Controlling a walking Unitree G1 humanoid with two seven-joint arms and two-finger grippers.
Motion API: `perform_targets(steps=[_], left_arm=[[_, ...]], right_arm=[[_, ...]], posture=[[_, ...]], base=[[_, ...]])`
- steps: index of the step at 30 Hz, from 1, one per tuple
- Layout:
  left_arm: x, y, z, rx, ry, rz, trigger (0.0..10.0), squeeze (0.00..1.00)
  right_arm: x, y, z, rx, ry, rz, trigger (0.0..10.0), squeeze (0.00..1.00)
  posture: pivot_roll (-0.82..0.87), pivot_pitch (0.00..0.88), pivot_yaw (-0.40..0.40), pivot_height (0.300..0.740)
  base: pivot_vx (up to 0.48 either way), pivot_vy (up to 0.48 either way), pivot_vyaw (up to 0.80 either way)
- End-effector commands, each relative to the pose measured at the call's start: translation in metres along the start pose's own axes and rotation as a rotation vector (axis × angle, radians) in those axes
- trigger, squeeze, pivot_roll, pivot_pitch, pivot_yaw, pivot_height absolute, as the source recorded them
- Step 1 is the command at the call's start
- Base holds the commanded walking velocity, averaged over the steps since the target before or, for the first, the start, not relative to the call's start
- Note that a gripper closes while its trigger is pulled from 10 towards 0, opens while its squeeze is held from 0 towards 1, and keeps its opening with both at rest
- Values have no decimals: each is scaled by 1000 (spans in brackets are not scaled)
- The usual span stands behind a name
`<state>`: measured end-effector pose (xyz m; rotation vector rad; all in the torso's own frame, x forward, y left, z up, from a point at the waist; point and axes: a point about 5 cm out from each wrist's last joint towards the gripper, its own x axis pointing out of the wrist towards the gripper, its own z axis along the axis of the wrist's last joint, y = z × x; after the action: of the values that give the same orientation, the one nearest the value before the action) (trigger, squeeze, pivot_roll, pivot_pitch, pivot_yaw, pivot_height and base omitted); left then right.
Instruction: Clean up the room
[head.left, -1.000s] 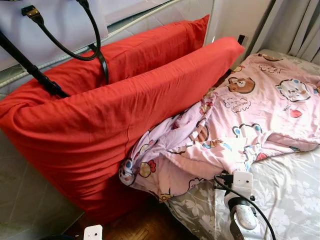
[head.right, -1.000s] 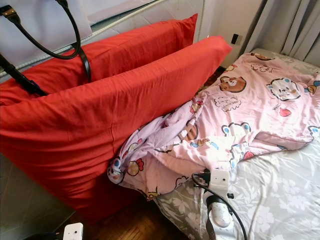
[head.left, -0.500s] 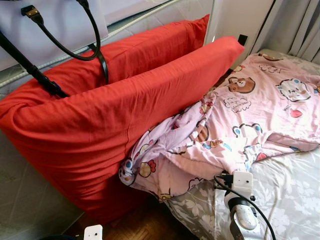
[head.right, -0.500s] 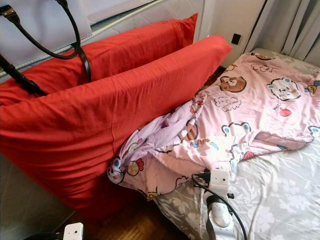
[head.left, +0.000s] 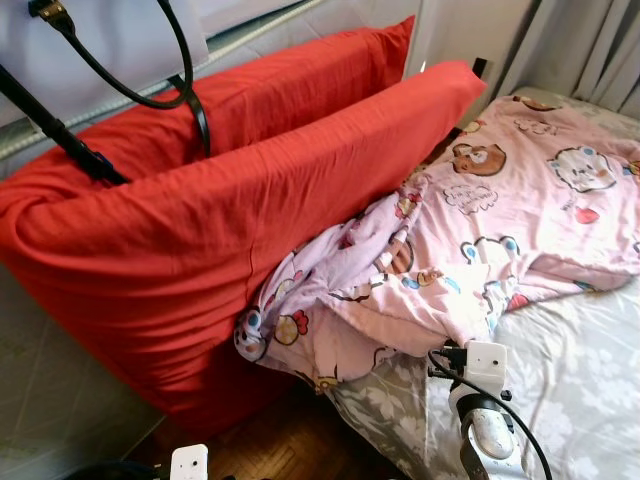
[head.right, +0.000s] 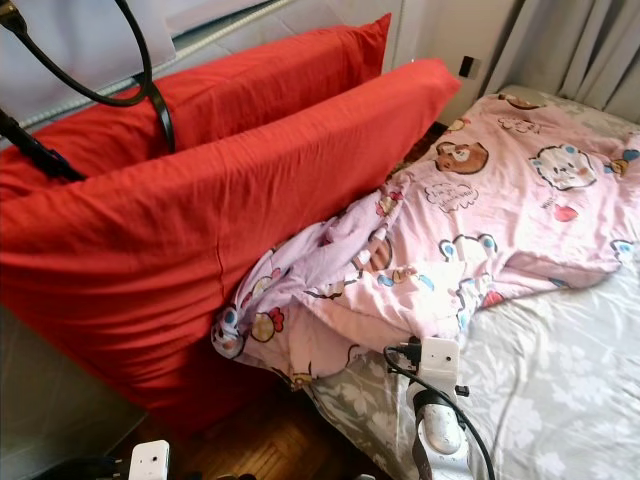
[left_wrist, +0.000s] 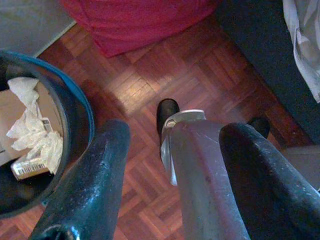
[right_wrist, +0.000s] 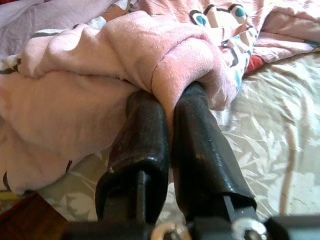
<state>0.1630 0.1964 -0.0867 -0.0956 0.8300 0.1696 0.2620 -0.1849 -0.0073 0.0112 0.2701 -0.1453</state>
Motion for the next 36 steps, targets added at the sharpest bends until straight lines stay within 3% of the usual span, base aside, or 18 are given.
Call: perform_targets(steps=[1,36], left_arm=[[-5,3,-14,11,50,3,10000,0],[-8,10,-23,13,95,14,10000,0]], right_arm=[[-2,0,0,1,-8,-4,10000,0],[1,-15,5,-15,-28,-79,10000,0]], posture=[[-4,147,-3,740],[-3,150,-2,740]], base=[[-259,0,0],[-256,0,0]])
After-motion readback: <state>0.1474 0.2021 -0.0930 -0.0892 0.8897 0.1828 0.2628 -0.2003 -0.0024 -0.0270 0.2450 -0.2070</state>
